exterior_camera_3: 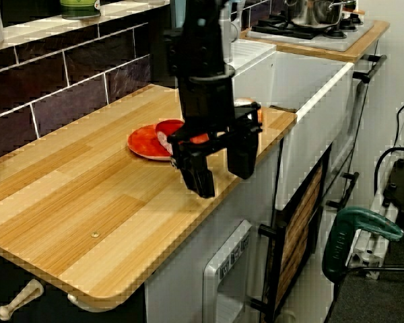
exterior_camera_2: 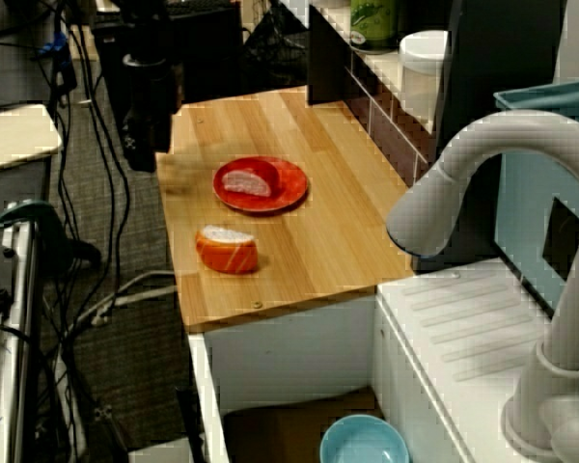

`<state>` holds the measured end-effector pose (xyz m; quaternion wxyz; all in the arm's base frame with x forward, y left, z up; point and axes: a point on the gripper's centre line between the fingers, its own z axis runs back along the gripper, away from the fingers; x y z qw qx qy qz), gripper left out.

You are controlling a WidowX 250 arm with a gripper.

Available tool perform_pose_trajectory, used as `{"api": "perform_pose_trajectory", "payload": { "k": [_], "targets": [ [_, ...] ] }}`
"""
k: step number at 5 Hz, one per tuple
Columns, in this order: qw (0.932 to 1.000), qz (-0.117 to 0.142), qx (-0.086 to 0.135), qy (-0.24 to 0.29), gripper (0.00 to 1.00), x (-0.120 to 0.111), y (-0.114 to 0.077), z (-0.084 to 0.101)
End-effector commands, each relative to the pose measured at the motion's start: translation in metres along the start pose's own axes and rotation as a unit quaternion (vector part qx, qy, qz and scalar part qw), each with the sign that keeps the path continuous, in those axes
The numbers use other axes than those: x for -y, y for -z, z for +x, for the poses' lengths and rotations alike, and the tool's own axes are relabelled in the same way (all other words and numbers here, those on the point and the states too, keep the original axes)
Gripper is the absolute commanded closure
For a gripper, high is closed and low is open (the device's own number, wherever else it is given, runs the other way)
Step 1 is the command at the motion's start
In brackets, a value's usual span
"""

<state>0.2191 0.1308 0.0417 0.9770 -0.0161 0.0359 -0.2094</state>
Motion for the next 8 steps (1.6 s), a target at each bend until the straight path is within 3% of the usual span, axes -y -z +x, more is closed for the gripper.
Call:
{"api": "perform_pose_trajectory", "payload": {
  "k": [1,3,4,6,8],
  "targets": [
    [0.9897,-0.006,0.045,-0.136,0.00,0.017,-0.015,-0.025],
    [0.9911,-0.024,0.062,-0.115,0.00,0.048,-0.033,-0.040],
    [0.9911,-0.018,0.078,-0.106,0.00,0.065,-0.034,-0.046],
    [0.9919,0.000,0.099,-0.080,0.00,0.103,-0.027,-0.042],
    [0.9890,0.004,0.143,-0.038,0.00,0.133,-0.009,-0.028]
  ]
}}
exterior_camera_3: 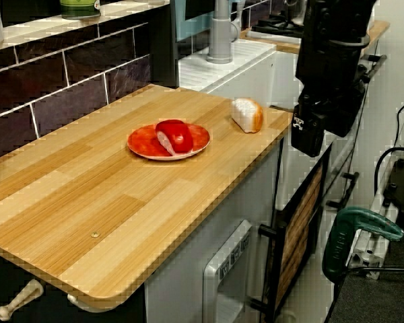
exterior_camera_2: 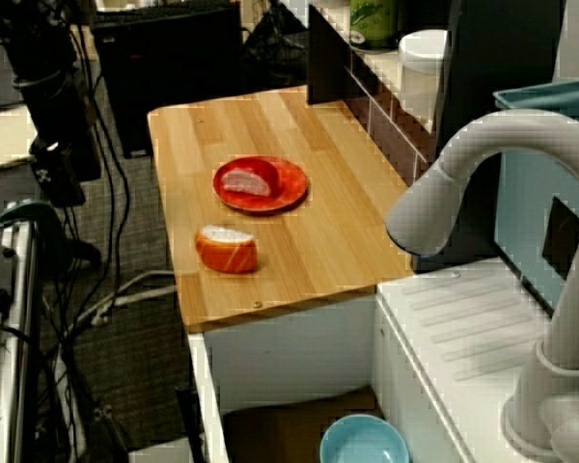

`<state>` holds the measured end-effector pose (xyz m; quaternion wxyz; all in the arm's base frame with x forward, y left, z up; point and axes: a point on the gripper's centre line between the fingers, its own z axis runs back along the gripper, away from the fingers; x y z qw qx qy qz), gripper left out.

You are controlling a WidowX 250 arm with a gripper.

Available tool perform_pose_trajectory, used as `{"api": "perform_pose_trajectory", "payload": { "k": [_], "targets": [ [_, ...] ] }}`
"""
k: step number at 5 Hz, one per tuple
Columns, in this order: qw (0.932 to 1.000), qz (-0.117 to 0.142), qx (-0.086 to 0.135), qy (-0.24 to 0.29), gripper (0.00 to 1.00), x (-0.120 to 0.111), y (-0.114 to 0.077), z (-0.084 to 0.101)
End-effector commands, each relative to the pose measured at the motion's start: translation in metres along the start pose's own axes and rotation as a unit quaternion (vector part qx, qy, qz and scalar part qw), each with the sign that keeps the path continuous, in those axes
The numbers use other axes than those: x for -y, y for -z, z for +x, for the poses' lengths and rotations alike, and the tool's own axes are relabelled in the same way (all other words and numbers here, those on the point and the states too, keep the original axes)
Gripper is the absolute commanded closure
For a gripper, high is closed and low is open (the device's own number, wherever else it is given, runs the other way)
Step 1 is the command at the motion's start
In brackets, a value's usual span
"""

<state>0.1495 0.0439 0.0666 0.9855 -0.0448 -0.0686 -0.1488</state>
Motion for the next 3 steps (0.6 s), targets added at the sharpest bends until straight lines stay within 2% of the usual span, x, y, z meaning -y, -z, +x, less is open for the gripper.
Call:
{"api": "perform_pose_trajectory", "payload": {
  "k": [1,2,3],
  "targets": [
    [0.9980,0.006,0.053,0.034,0.00,0.040,0.012,0.005],
    [0.9973,-0.005,0.062,0.037,0.00,0.055,0.014,0.019],
    [0.9927,-0.006,0.088,0.082,0.00,0.069,0.015,0.026]
  ]
}}
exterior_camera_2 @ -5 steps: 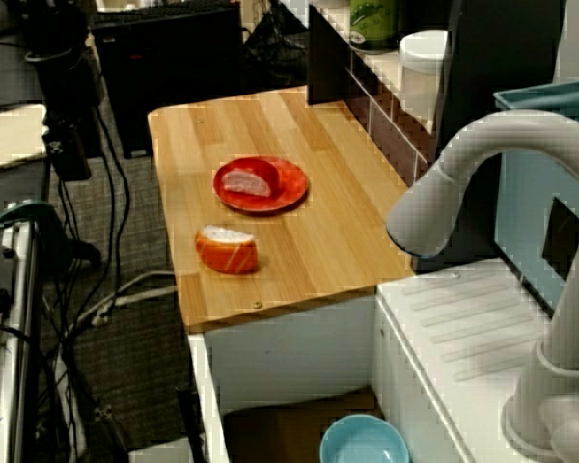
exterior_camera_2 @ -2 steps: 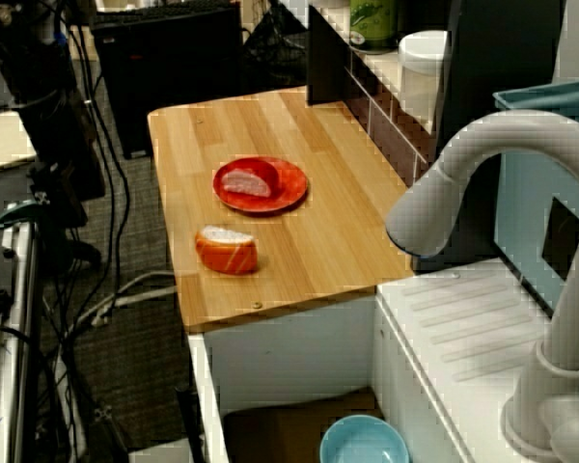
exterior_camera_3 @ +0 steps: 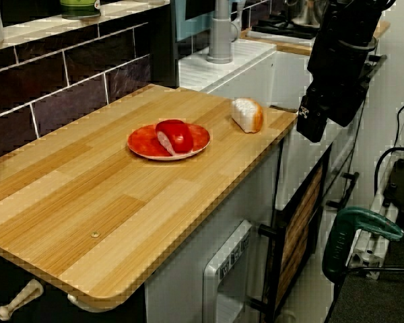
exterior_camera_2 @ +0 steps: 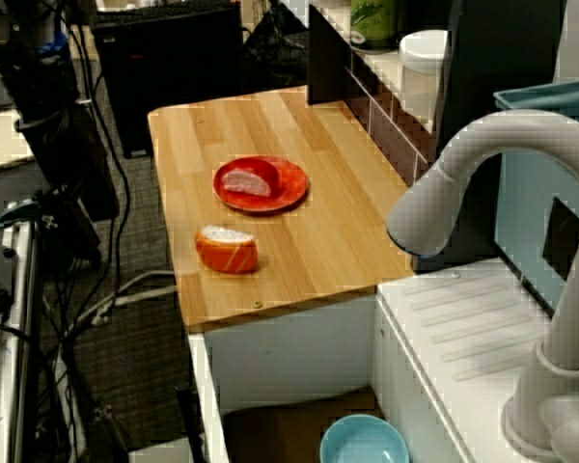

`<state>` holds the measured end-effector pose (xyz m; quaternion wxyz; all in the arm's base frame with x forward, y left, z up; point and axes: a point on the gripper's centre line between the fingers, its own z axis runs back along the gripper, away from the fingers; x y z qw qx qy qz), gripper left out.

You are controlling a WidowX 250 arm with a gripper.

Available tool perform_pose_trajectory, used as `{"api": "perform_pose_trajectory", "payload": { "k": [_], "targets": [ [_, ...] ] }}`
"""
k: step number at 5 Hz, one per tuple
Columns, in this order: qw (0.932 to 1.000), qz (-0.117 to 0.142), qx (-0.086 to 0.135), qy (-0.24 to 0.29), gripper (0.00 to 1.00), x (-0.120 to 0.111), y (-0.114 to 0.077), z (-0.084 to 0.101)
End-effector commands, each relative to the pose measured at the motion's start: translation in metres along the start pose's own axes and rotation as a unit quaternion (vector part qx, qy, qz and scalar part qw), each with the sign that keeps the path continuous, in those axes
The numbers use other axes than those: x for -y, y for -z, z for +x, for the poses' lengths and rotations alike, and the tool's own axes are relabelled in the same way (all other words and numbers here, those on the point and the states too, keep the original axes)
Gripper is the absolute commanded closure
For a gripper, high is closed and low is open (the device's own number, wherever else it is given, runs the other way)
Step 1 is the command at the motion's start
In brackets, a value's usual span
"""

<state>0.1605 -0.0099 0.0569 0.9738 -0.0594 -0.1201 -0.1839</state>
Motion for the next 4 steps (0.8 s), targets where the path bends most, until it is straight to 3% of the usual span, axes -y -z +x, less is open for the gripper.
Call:
{"api": "perform_pose_trajectory", "payload": {
  "k": [1,3,4],
  "targets": [
    [0.9959,0.001,0.048,0.076,0.00,0.023,0.001,0.009],
    [0.9899,-0.006,0.049,0.133,0.00,0.004,-0.011,0.036],
    [0.9899,-0.011,0.052,0.131,0.00,-0.009,-0.011,0.055]
  ]
}}
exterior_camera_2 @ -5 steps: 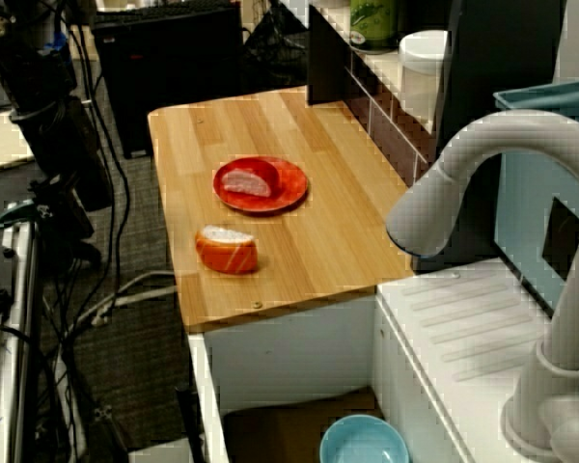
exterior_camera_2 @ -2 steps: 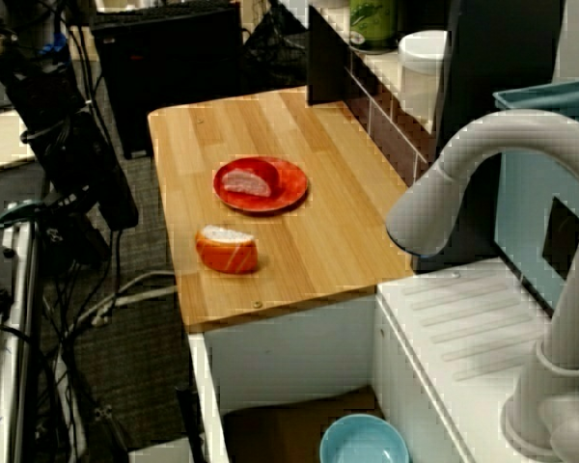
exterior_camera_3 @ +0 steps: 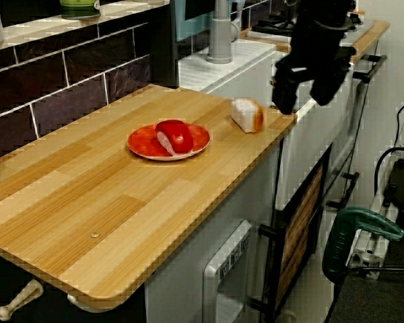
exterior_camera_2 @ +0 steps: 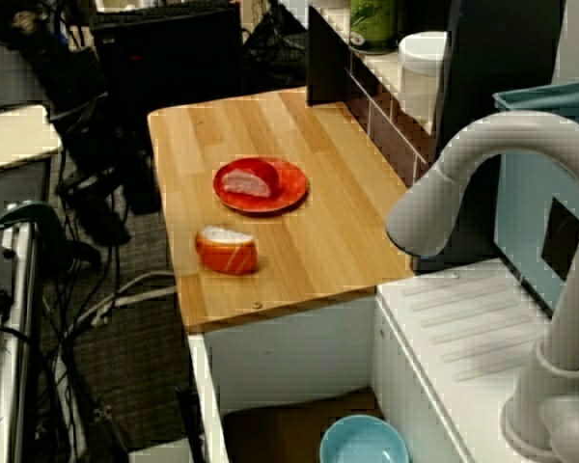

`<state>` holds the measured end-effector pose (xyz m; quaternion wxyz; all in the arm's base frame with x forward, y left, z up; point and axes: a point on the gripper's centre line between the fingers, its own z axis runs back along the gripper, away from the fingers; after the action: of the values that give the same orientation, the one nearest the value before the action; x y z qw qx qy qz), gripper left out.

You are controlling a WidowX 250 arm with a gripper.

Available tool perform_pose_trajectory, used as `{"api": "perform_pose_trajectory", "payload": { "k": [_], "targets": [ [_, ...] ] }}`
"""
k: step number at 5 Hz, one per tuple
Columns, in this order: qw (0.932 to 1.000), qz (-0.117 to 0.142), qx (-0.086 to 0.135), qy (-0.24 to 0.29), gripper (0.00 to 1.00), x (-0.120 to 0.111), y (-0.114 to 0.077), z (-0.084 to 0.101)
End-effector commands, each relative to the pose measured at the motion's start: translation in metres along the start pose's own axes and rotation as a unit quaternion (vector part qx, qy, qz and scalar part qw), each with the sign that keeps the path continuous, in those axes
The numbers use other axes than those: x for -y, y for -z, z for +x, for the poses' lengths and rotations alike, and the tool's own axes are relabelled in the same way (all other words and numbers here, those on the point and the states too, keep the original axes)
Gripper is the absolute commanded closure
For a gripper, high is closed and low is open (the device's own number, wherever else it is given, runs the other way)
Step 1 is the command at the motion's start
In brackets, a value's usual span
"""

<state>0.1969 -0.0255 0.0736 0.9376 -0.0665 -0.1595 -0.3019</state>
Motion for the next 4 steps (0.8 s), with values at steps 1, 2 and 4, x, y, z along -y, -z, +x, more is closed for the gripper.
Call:
{"api": "perform_pose_trajectory", "payload": {
  "k": [1,2,4],
  "targets": [
    [0.9997,0.004,0.018,0.014,0.00,-0.023,0.005,0.022],
    [0.9999,0.004,0.015,0.005,0.02,-0.034,0.016,0.034],
    [0.9999,0.001,0.013,-0.008,1.00,-0.041,0.015,0.039]
  ]
}}
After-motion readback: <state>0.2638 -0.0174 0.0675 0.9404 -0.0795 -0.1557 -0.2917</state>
